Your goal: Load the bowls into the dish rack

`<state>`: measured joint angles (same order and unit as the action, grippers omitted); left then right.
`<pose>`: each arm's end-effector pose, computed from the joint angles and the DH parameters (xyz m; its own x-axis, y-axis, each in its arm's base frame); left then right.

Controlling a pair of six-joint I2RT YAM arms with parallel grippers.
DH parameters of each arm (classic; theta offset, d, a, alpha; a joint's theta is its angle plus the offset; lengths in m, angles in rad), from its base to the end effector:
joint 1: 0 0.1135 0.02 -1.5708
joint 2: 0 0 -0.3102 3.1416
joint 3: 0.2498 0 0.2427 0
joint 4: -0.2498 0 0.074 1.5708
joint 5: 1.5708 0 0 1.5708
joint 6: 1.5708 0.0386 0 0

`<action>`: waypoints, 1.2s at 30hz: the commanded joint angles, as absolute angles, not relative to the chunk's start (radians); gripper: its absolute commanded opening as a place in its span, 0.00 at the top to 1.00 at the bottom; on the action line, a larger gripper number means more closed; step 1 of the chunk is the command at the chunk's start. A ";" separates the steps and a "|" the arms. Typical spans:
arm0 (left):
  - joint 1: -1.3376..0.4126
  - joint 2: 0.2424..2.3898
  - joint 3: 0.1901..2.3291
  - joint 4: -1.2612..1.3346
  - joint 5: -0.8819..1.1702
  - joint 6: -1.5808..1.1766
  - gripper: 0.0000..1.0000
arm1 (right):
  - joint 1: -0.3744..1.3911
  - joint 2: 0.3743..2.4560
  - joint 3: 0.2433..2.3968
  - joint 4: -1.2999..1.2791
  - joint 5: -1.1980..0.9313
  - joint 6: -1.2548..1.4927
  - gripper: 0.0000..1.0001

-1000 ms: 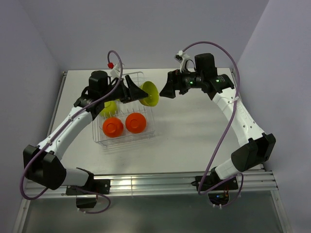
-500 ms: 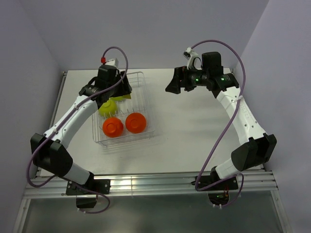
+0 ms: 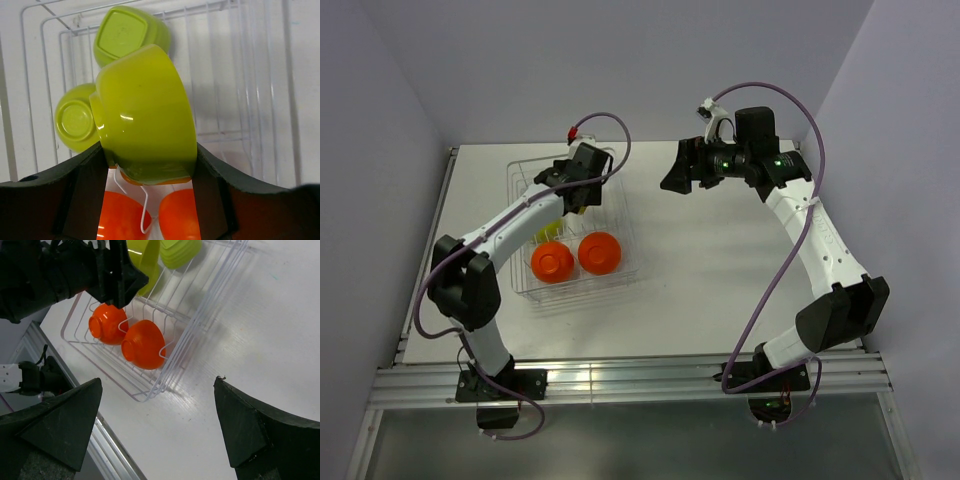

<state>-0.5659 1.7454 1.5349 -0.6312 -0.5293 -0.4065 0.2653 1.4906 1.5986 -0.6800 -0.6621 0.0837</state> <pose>0.3379 -0.1915 0.3485 -0.6489 0.0079 -0.7608 -0.0846 0.9930 0.0825 0.2932 0.1043 0.4512 -0.5795 -0.0891 -0.8101 -0.6595 0.6353 0.4019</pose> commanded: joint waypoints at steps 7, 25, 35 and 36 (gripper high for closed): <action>-0.566 1.839 1.655 -0.676 -0.632 -0.393 1.00 | 0.261 1.462 1.591 -0.693 -0.669 0.060 0.00; -0.566 1.974 1.735 -0.721 -0.588 -0.382 0.94 | 0.252 1.454 1.566 -0.710 -0.672 0.048 0.00; -0.566 2.036 1.773 -0.741 -0.549 -0.367 0.94 | 0.242 1.463 1.572 -0.722 -0.684 0.041 0.00; -0.566 2.040 1.776 -0.744 -0.548 -0.367 0.94 | 0.242 1.465 1.575 -0.730 -0.684 0.037 0.00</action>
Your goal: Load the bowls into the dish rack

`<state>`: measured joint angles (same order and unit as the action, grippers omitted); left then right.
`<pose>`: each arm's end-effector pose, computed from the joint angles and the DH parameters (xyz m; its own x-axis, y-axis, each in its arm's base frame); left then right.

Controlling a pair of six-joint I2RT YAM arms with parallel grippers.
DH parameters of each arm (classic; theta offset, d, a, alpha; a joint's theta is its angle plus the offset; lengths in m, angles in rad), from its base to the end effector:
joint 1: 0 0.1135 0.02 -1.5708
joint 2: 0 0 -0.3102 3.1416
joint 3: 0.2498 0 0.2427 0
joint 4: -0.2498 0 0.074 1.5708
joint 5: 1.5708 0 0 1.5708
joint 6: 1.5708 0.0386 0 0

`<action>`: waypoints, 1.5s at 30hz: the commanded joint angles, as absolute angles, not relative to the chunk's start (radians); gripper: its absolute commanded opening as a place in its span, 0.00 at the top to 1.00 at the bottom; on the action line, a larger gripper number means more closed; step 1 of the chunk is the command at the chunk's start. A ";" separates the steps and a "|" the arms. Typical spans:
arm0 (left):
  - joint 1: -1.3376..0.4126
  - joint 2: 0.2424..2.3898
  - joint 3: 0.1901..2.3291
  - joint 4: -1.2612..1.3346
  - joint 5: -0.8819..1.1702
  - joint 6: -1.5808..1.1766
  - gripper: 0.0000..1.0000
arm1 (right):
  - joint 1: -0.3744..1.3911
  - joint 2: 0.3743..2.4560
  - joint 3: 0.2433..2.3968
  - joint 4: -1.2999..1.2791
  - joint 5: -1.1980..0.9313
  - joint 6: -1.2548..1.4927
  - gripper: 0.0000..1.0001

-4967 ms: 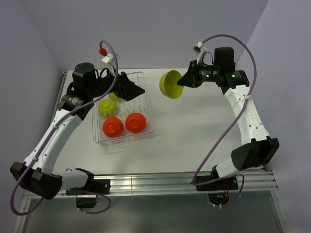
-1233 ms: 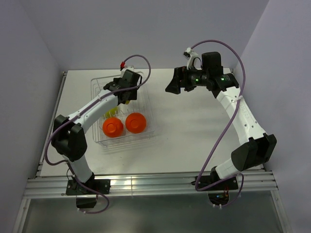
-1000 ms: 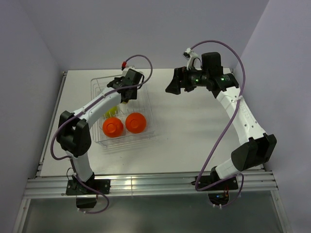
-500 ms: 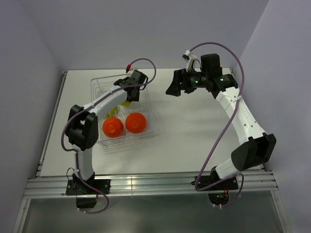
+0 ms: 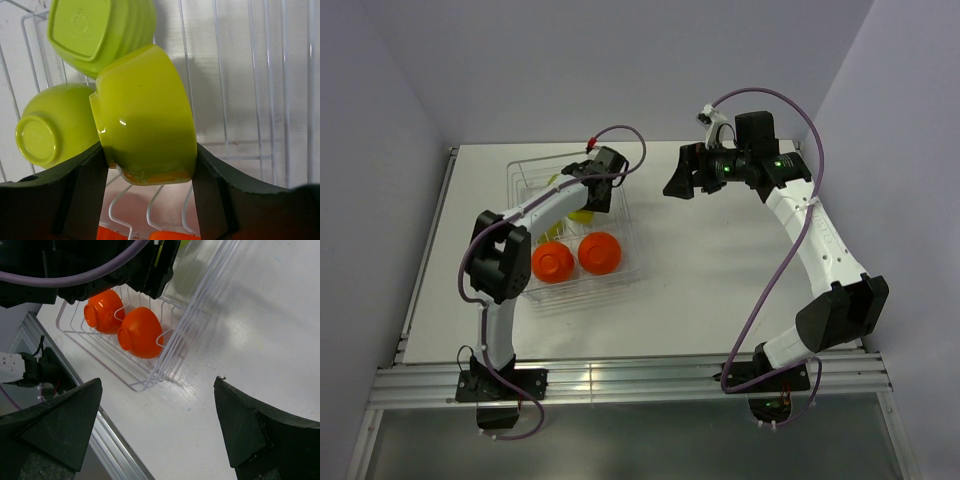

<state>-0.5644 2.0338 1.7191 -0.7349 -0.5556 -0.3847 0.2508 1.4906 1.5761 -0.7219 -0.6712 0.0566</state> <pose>0.3944 -0.2256 0.2827 -0.7664 0.1079 -0.6332 -0.0594 0.9697 0.2371 0.2926 0.0997 0.4406 -0.6132 -0.1114 -0.7820 -0.6452 0.6418 0.4145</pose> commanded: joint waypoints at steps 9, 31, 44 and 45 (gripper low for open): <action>-0.568 2.052 1.801 -0.753 -0.486 -0.356 0.88 | 0.242 1.480 1.595 -0.738 -0.695 0.038 0.00; -0.566 2.023 1.809 -0.735 -0.301 -0.344 0.29 | 0.242 1.494 1.609 -0.750 -0.701 0.043 0.00; -0.566 1.979 1.799 -0.703 -0.252 -0.324 0.14 | 0.242 1.489 1.603 -0.747 -0.696 0.043 0.00; -0.566 1.968 1.798 -0.695 -0.242 -0.322 0.14 | 0.242 1.488 1.605 -0.749 -0.696 0.041 0.00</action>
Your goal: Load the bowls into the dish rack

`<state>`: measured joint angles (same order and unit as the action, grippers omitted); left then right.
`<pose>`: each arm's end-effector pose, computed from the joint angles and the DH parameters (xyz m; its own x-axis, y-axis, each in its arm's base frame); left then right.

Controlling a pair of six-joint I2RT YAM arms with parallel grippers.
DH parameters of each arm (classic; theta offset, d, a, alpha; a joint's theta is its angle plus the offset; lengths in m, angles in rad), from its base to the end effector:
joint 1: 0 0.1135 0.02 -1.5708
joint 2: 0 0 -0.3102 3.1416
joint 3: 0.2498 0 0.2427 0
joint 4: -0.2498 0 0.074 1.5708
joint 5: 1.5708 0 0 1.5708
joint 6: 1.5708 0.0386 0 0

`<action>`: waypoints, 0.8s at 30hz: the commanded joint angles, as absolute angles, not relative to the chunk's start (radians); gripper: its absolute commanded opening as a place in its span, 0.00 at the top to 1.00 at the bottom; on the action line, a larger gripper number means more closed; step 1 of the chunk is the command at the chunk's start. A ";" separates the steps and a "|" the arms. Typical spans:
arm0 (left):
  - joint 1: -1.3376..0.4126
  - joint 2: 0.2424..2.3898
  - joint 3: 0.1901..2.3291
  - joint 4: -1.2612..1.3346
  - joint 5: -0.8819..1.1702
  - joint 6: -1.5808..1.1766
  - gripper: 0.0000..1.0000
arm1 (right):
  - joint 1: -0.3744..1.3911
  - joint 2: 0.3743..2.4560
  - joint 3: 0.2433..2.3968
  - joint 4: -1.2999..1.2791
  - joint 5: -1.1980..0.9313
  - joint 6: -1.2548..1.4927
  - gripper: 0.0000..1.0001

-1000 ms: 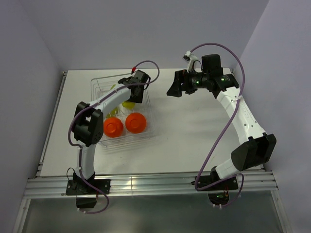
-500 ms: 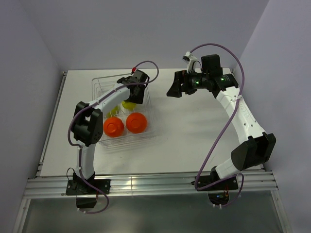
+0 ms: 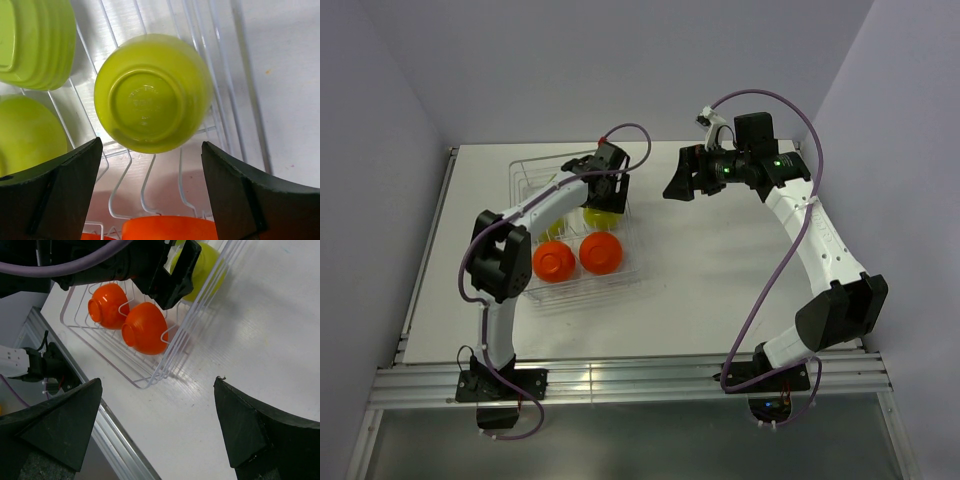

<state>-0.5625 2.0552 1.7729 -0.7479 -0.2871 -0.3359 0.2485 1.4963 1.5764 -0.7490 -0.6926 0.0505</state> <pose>0.3985 -0.2383 0.2849 -0.8127 0.1387 -0.5659 0.1274 0.9901 0.0596 0.2924 0.0996 0.4372 -0.6344 -0.1209 -0.7635 -0.6436 0.6297 0.4351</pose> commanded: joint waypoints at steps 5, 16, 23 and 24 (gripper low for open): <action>-0.560 1.882 1.776 -0.663 -0.177 -0.307 0.13 | 0.242 1.477 1.615 -0.759 -0.680 0.020 0.00; -0.428 1.576 1.709 -0.649 0.180 -0.166 0.00 | 0.147 1.421 1.646 -0.810 -0.655 -0.058 0.00; -0.273 1.376 1.556 -0.690 0.363 -0.120 0.00 | 0.026 1.312 1.530 -0.828 -0.614 -0.120 0.00; -0.244 1.358 1.537 -0.710 0.405 -0.114 0.01 | 0.012 1.299 1.505 -0.830 -0.597 -0.129 0.00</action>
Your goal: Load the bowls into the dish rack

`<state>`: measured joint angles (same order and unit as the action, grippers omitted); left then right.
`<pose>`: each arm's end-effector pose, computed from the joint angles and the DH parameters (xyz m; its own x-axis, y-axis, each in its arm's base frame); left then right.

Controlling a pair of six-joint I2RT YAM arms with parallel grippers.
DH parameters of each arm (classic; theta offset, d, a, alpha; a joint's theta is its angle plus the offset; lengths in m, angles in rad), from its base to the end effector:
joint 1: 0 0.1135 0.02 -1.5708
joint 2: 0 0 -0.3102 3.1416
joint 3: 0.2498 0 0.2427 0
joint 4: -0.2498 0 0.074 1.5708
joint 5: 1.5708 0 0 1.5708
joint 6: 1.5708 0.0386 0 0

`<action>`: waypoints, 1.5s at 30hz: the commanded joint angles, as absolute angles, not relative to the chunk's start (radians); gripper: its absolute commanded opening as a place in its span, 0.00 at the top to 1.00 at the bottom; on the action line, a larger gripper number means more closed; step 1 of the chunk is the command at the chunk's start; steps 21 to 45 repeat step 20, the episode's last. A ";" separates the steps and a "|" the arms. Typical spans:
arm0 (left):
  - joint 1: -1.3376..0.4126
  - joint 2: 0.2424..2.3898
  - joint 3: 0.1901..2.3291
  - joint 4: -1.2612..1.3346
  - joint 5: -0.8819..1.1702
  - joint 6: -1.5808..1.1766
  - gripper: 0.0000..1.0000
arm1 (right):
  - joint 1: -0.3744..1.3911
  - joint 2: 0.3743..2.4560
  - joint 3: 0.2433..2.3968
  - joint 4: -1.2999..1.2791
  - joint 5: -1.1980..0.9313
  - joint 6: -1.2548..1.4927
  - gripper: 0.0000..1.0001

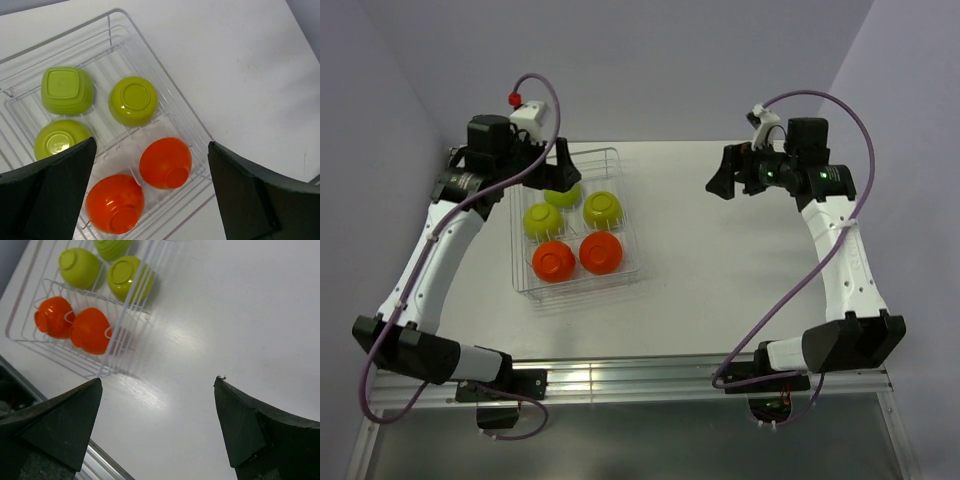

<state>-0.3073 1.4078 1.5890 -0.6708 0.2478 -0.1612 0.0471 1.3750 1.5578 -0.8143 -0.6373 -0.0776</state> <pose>0.2721 -0.0963 0.4686 -0.5226 0.0026 -0.8526 0.4212 0.8703 -0.2555 0.2634 0.0354 0.4575 -0.5478 -0.0882 -0.8319 -0.5617 0.7757 0.2877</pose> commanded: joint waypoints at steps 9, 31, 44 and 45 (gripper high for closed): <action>-0.003 1.195 1.303 -0.790 0.520 0.026 0.00 | -0.087 1.141 1.186 -0.810 -0.474 -0.216 0.00; 0.052 1.094 1.120 -0.730 0.514 0.072 0.01 | -0.092 1.065 1.002 -0.767 -0.414 -0.290 0.00; 0.052 1.094 1.120 -0.730 0.514 0.072 0.01 | -0.092 1.065 1.002 -0.767 -0.414 -0.290 0.00; 0.052 1.094 1.120 -0.730 0.514 0.072 0.01 | -0.092 1.065 1.002 -0.767 -0.414 -0.290 0.00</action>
